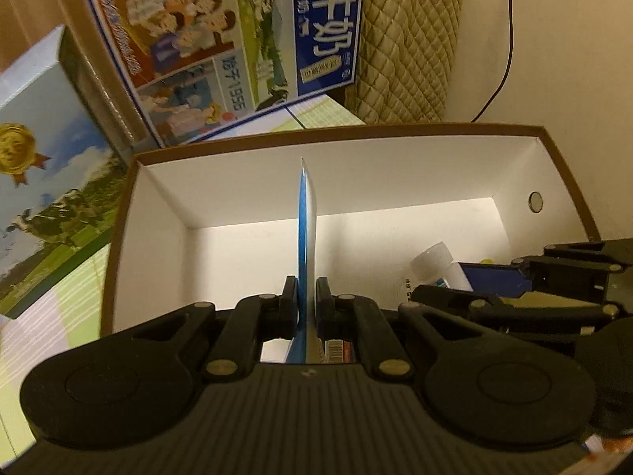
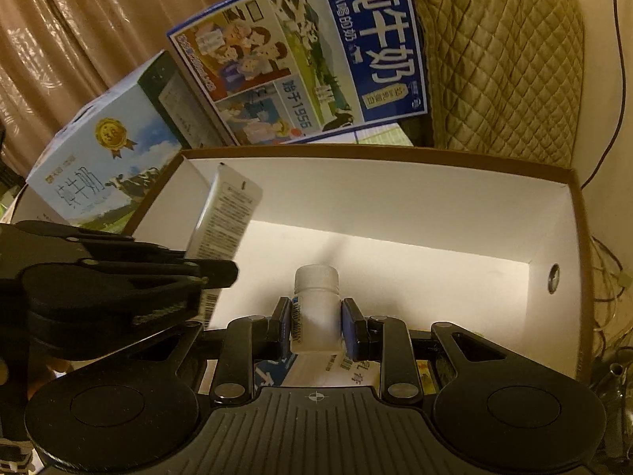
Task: Organize objects
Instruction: 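Carry tube and pill bottle into the brown box and open both tools, then withdraw both tools from the box toward the remaining table items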
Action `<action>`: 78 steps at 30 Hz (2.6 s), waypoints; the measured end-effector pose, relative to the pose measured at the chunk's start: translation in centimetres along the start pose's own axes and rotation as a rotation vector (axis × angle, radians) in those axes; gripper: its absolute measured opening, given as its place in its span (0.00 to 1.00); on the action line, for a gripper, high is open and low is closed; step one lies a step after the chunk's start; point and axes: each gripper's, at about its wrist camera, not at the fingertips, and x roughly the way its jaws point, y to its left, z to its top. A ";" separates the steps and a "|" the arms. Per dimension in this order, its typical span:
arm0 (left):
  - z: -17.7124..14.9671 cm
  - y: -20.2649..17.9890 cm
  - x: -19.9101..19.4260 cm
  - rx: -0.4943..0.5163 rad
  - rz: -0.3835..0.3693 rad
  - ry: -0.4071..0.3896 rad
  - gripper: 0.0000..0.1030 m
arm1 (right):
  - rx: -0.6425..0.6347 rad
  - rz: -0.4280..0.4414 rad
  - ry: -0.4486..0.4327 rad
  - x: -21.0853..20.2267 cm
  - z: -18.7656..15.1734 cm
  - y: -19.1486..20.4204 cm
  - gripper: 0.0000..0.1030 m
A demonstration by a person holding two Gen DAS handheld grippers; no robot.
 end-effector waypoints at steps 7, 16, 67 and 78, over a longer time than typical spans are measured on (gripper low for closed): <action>0.4 -0.1 1.8 0.023 -0.019 0.013 0.07 | 0.022 -0.009 0.011 0.8 0.1 -0.6 0.23; 0.6 1.0 1.7 -0.007 -0.003 0.009 0.36 | 0.043 -0.007 0.007 1.0 0.4 -1.0 0.23; -15.3 -0.1 -17.8 -0.241 0.036 -0.168 0.83 | -0.023 -0.002 -0.053 -15.7 -10.6 2.8 0.67; -20.2 -0.5 -19.7 -0.289 0.035 -0.143 0.84 | -0.073 0.002 -0.011 -17.2 -14.3 5.0 0.70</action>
